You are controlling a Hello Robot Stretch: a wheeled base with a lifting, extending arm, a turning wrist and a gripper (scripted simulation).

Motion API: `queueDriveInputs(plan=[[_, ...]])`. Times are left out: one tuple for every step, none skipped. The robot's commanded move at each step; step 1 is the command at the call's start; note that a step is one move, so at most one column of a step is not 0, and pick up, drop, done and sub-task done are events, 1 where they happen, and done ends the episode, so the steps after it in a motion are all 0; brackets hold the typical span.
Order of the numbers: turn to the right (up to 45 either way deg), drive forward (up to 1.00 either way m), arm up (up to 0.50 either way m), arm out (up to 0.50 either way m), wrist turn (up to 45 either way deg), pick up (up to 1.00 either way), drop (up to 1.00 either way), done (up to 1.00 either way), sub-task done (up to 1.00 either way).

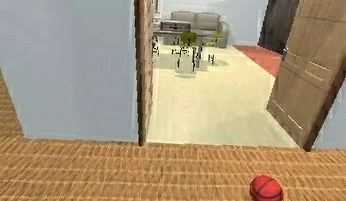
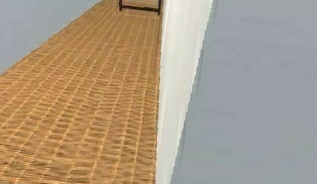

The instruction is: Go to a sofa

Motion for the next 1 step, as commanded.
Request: queueDriveInputs(plan=[[3.0,0.00,0.00,0.00,0.0,0.00,0.00,0.00,0.00]])
